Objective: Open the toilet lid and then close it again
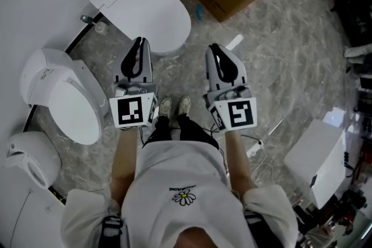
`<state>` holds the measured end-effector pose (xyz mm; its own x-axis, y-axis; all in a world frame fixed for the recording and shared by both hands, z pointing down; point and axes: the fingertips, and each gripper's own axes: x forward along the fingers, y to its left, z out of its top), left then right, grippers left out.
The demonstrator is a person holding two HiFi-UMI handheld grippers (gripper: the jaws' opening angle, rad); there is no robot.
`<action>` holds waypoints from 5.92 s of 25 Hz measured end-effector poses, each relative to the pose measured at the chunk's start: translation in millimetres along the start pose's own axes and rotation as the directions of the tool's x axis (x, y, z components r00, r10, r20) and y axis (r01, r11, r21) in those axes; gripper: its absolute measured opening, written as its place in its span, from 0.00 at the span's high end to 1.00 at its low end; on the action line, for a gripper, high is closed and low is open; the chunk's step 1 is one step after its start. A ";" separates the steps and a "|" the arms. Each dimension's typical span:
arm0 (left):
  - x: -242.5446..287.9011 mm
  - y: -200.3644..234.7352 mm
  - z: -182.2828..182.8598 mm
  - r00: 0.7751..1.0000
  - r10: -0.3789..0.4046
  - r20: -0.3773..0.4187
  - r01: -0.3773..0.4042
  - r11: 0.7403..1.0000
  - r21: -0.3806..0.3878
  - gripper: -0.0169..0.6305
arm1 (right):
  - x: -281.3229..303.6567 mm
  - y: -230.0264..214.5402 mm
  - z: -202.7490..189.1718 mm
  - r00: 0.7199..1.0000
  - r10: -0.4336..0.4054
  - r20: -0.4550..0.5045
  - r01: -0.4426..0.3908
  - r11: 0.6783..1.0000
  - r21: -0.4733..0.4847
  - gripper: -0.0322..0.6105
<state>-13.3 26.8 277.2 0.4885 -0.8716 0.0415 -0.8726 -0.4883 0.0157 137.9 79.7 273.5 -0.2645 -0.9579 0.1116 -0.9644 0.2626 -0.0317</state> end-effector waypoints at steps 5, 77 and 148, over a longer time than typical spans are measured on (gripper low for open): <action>30.5 8.8 -59.4 0.999 -0.024 -0.028 0.024 1.000 -0.002 0.83 | 34.6 -8.8 -42.0 0.995 0.104 0.004 -0.104 0.995 0.000 0.86; 67.3 30.7 -462.5 0.890 0.011 -0.455 -0.036 0.998 -0.046 0.57 | 171.1 -50.3 -450.6 0.671 0.407 -0.620 -0.424 0.896 0.131 0.59; 277.0 404.4 -85.8 0.948 0.219 -0.233 -0.254 0.958 -0.136 0.48 | 620.9 96.9 46.3 0.851 0.461 -0.250 -0.451 0.887 0.101 0.66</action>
<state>-231.4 -408.3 380.7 0.2704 -0.9226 0.2752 -0.9607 -0.2398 0.1401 -119.7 -495.0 293.8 -0.6700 -0.6655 0.3288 -0.7361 0.6528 -0.1787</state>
